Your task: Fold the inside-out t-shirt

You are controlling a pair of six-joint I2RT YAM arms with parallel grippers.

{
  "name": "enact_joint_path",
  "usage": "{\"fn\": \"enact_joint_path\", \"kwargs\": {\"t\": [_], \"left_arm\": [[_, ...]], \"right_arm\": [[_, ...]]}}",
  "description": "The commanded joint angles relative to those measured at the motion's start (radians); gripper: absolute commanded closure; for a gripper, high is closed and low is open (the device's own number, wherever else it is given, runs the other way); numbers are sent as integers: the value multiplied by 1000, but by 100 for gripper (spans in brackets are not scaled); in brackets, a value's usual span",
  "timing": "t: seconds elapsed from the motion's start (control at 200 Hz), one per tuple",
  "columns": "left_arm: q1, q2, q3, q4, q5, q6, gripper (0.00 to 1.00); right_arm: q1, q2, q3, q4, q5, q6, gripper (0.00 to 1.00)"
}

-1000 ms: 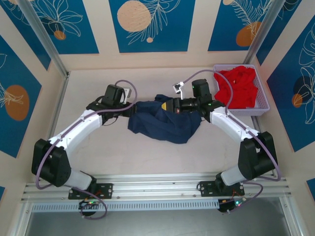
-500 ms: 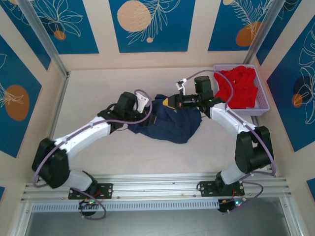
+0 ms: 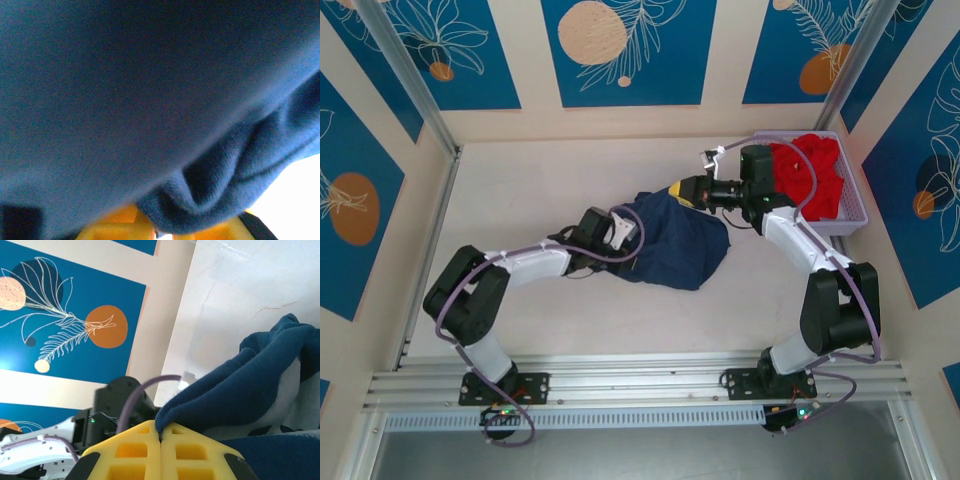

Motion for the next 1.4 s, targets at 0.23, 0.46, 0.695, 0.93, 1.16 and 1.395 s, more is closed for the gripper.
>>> {"fn": "enact_joint_path", "kwargs": {"t": [0.23,0.46,0.695,0.93,1.16,1.395], "left_arm": [[1,-260,-55,34,115,-9,53],[0,-162,95,30,183,-26,51],[3,-33,212,-48,151,23,54],[12,27,245,-83,118,45,57],[10,39,261,-83,155,42,76],[12,23,273,-56,217,20,100]], "right_arm": [[-3,-14,42,-60,-31,-41,100],[6,-16,33,-69,-21,-53,100],[5,-24,26,-70,-19,-52,100],[0,-32,20,-67,-19,-53,100],[-5,-31,13,-55,-17,-42,100],[0,-29,13,-45,-15,-35,100]]}}
